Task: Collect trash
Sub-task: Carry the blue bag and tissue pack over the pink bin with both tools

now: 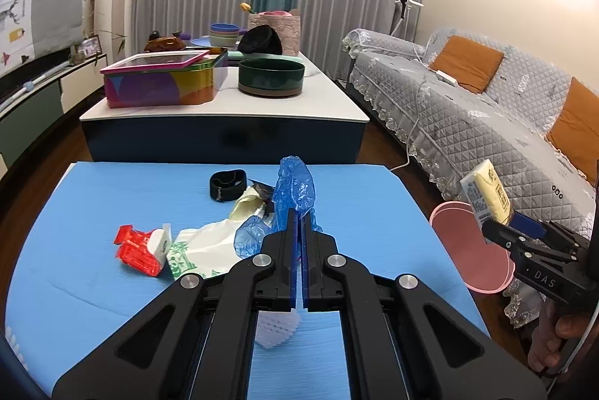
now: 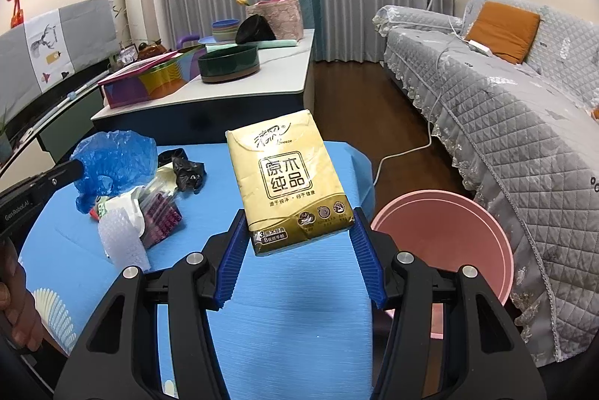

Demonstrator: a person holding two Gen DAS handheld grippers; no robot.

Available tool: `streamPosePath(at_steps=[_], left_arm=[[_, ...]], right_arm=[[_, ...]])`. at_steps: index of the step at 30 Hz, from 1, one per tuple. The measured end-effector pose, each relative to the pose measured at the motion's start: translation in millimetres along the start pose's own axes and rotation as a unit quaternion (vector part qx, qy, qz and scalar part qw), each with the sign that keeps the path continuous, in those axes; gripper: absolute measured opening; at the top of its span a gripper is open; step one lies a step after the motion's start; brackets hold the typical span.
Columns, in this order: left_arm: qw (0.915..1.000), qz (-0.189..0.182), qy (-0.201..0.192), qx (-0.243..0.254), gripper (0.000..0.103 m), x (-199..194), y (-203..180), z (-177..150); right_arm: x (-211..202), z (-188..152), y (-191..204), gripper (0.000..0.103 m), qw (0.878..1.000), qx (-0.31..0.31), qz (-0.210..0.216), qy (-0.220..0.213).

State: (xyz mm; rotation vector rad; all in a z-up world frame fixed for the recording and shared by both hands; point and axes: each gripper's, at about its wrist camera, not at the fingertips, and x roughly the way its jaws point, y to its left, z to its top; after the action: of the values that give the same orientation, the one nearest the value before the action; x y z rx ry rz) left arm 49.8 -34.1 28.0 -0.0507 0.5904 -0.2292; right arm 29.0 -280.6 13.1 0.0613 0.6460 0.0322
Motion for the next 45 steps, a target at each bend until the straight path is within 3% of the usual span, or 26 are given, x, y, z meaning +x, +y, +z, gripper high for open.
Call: streamPosePath(at_steps=[27, 45], left_arm=[[0.9981, -0.048, 0.018, 0.034, 0.001, 26, -73, -1], [0.9914, -0.106, 0.039, 0.066, 0.001, 49, -149, 10]], right_arm=[[-28, 3, -74, 0.055, 0.997, 0.060, -0.046, -0.030], [-41, 14, -151, 0.055, 0.985, 0.135, -0.097, -0.047]])
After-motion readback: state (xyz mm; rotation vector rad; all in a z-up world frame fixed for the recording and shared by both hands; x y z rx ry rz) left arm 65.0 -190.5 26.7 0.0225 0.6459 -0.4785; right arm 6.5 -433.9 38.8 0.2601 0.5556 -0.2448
